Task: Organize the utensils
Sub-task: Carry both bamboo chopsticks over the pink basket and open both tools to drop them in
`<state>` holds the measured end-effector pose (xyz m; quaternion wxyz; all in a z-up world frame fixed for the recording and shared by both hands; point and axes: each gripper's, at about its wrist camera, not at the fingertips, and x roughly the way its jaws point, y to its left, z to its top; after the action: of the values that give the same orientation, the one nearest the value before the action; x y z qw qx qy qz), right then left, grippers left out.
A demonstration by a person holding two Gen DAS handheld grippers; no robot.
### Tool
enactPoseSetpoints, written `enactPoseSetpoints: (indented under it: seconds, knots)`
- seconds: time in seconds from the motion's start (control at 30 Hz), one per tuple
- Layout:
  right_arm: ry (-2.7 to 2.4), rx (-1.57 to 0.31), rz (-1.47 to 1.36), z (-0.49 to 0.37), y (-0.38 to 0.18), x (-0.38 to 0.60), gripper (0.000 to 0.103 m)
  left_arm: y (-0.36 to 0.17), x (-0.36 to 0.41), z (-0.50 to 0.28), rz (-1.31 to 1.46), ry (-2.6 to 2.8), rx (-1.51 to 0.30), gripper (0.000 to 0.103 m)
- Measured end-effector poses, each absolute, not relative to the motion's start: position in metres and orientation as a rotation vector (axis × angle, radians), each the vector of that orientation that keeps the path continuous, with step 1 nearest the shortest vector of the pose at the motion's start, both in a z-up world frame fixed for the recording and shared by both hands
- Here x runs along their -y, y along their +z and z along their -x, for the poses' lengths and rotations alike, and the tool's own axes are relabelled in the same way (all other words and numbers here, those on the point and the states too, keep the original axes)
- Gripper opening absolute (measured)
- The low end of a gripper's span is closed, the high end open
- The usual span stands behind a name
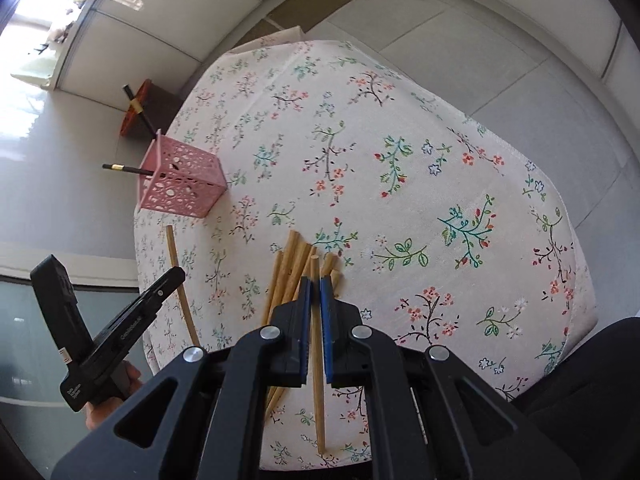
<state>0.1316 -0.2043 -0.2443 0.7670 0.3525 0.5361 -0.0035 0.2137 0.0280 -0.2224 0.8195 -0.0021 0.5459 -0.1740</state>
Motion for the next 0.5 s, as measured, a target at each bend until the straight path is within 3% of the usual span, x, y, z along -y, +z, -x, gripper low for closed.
enactPoseSetpoints:
  seconds: [0.13,0.3,0.5]
  knots:
    - [0.052,-1.123,-0.749,-0.119,-0.219,0.200,0.005,-0.187,-0.029,-0.183,0.053,-0.363,-1.050,0.006]
    - [0.093,-1.044,-0.702,-0.108,-0.182,0.194,0.005,-0.124,-0.039,-0.119,0.092,-0.394,-0.679,0.006]
    - [0.123,-0.968,-0.675,-0.108,-0.146,0.191,0.005,-0.102,-0.043,-0.110,0.155,-0.305,-0.555,0.006]
